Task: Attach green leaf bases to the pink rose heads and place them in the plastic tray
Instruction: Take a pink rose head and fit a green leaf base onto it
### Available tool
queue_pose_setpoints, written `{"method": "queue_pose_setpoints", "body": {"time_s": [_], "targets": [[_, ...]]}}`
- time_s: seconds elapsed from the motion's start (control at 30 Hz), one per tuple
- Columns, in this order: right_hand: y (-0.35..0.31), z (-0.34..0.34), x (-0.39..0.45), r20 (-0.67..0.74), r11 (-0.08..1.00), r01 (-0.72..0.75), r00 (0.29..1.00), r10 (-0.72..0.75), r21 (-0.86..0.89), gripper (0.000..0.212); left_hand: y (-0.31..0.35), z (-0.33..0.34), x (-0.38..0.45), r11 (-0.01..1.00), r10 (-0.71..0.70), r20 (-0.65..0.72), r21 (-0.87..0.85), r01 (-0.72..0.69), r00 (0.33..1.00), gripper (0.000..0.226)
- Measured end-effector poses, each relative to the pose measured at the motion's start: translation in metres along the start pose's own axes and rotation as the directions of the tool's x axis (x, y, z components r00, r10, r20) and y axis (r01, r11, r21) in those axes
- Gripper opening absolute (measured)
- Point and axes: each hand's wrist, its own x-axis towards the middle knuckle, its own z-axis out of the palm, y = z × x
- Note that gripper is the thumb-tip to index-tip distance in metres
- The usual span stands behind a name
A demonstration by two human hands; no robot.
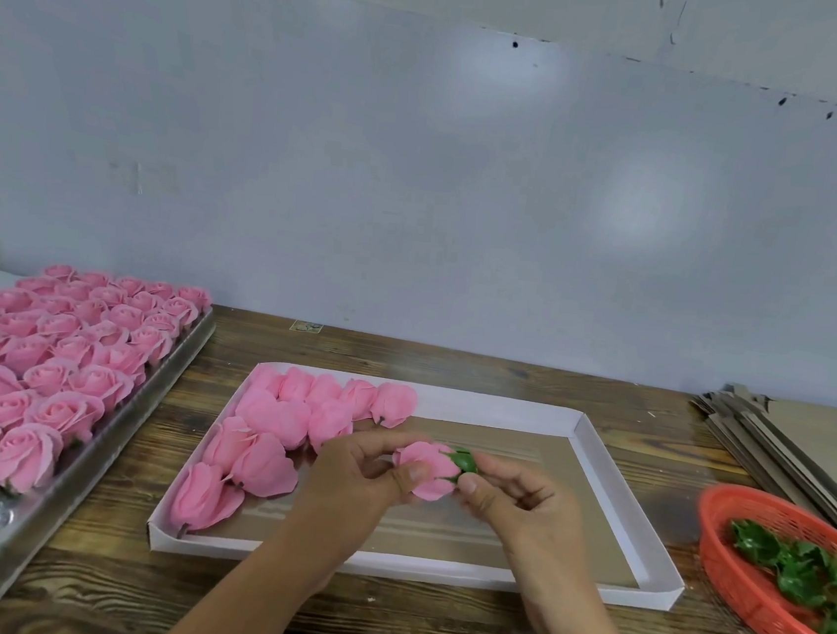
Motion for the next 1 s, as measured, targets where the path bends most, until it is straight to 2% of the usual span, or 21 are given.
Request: {"method": "queue_pose_setpoints", "body": {"time_s": [0.1, 0.2, 0.43, 0.57, 0.7, 0.77, 1.0], "targets": [[-0.0003, 0.0002, -0.0007, 0.021, 1.000, -0.006, 1.000, 0.006, 0.011, 0.024, 0.0005, 0.0007, 0.0003, 0.996, 0.060, -0.019, 0.069, -0.058, 0.998, 0.032], [-0.0002, -0.0002, -0.0014, 0.061, 0.999, 0.002, 0.998, 0.000, -0.043, 0.031, -0.0018, -0.0016, 0.0021, 0.997, 0.042, -0.028, 0.072, -0.040, 0.999, 0.030], [0.0005, -0.0001, -0.0009, 0.035, 0.989, 0.015, 0.999, -0.010, -0.150, 0.027, -0.0054, -0.0024, 0.0031, 0.982, 0.066, -0.022, 0.182, -0.061, 0.998, 0.026], [0.0018, 0.0006, -0.0006, 0.029, 0.980, 0.041, 0.999, -0.037, -0.193, 0.031, -0.0067, -0.0001, 0.0031, 0.992, 0.013, -0.061, 0.127, -0.006, 0.998, 0.030], [0.0001, 0.0036, -0.0028, 0.027, 0.999, -0.014, 1.000, 0.015, -0.035, 0.024, -0.0059, -0.0009, 0.0030, 1.000, -0.022, -0.062, 0.016, 0.023, 0.998, 0.024], [0.0011, 0.0039, -0.0033, 0.028, 1.000, -0.018, 0.999, 0.018, -0.020, 0.023, -0.0056, -0.0011, 0.0025, 0.999, -0.027, -0.060, -0.027, 0.026, 0.998, 0.022], [0.0009, 0.0034, -0.0033, 0.006, 0.998, -0.016, 1.000, 0.016, -0.062, 0.028, -0.0043, 0.0007, 0.0015, 1.000, -0.008, -0.022, 0.006, 0.008, 1.000, 0.021]]}}
